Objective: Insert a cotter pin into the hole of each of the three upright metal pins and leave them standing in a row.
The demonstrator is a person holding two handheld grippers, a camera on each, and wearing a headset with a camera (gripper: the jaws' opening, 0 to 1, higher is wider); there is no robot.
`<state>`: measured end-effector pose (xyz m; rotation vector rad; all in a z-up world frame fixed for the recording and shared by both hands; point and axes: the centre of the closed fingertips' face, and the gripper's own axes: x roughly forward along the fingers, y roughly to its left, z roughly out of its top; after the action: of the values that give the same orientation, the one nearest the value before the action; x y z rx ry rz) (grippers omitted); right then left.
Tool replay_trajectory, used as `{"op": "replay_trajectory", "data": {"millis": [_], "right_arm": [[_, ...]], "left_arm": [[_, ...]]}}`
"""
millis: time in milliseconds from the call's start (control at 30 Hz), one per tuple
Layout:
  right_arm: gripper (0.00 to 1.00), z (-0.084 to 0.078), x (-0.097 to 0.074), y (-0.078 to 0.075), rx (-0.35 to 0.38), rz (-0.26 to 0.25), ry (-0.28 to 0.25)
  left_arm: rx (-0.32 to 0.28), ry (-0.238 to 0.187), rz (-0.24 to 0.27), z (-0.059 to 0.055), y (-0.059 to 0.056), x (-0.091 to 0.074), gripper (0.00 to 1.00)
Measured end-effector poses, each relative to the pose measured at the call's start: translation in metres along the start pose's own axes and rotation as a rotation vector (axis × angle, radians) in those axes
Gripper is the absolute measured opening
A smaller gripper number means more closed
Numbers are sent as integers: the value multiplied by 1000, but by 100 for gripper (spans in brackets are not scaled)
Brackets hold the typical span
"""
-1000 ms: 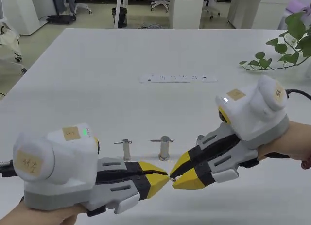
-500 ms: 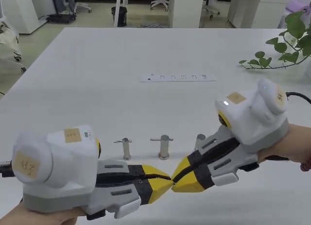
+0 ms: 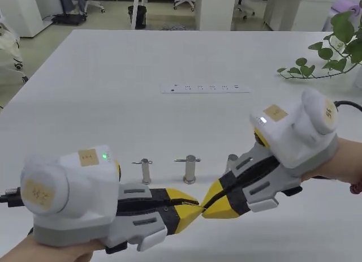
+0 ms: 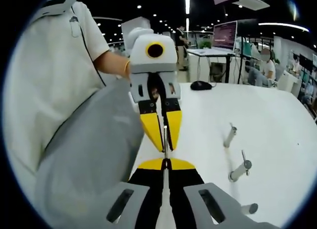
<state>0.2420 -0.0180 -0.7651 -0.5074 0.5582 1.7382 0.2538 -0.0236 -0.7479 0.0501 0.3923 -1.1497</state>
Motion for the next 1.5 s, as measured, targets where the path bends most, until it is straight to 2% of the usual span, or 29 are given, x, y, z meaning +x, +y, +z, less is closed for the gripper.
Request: {"op": "replay_trajectory", "data": {"millis": [167, 333, 667, 867, 1167, 1500], "right_arm": [[3, -6, -6, -8, 15, -29, 36], [3, -16, -15, -19, 33, -77, 86], [3, -40, -37, -36, 46, -147, 181], [3, -56, -48, -45, 53, -179, 239], [3, -78, -64, -60, 72, -228, 312], [3, -98, -75, -72, 85, -246, 375]], "left_arm": [[9, 13, 31, -5, 4, 2, 4], [-8, -5, 58, -7, 8, 2, 11], [-31, -30, 175, -9, 27, 3, 19], [-29, -30, 221, -10, 34, 15, 24], [-60, -27, 246, -12, 38, 39, 26], [-78, -33, 277, -10, 48, 62, 27]]}}
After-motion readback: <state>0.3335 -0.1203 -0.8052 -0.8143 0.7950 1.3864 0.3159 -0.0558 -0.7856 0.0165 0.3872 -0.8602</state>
